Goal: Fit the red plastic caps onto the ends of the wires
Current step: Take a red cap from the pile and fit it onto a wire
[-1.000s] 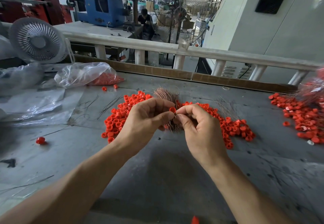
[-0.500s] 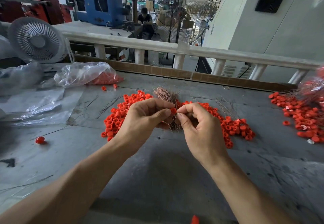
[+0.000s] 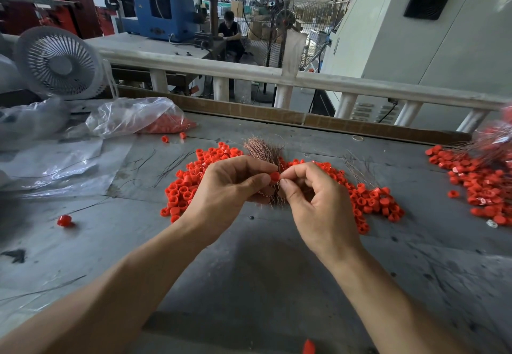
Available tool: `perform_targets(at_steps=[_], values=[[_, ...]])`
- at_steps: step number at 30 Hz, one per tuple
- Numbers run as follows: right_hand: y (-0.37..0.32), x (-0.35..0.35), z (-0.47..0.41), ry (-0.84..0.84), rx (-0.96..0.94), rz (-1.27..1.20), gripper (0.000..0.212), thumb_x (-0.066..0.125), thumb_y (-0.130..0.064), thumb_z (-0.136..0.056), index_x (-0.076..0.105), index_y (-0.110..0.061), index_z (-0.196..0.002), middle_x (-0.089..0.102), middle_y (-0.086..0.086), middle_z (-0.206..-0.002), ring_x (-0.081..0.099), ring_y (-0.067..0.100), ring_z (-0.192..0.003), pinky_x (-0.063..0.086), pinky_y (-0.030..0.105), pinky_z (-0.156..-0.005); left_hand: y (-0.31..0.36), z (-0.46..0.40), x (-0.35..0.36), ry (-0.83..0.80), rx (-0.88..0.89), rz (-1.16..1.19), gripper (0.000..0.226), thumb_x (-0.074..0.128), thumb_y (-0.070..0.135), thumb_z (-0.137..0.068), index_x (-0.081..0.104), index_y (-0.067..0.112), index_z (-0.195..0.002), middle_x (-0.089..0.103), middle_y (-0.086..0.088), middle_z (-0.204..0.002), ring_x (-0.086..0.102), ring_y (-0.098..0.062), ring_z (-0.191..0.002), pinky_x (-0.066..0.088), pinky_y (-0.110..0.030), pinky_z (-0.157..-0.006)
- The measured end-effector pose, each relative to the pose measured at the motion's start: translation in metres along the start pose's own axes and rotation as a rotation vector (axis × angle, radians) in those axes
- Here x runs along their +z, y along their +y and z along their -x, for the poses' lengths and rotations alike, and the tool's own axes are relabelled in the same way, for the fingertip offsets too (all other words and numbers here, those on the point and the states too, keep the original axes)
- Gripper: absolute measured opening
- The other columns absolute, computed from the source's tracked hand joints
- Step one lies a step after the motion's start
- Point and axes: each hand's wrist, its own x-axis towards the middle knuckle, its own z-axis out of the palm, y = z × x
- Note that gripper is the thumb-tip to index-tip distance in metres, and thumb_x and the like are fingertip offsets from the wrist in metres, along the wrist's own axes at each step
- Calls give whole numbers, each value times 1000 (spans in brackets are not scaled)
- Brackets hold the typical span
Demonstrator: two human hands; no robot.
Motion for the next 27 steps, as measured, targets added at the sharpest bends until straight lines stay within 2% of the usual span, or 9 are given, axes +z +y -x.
perform_targets(at_steps=[6,18,24,27], values=[[-2,0,0,5,-2,3,10,72,-12,-93,69,-21,-91,68,-13,-78,67,9,-74,53,28,-66,0,0,1,14,-15,10,16,64,-5,-93,73,3,-103,74,-13,-87,71,-26,-80,62,-42,-81],[-2,1,-1,12,-14,-27,8,72,-14,-93,69,-22,-91,69,-14,-80,67,7,-74,53,22,-65,2,0,1,4,-78,78,21,64,-2,-93,77,9,-105,76,-16,-88,72,-23,-81,63,-33,-77],[-3,2,0,12,-16,-34,7,72,-14,-93,70,-20,-91,69,-11,-78,66,9,-73,53,27,-65,2,-1,0,-15,-91,100,20,62,-4,-93,76,5,-105,73,-16,-85,71,-23,-80,63,-35,-80],[-3,0,0,1,-19,-53,5,70,-16,-95,69,-20,-92,68,-8,-78,66,11,-72,53,32,-66,3,0,0,-29,-110,143,19,67,5,-85,75,6,-102,72,-15,-85,71,-22,-80,63,-36,-81]])
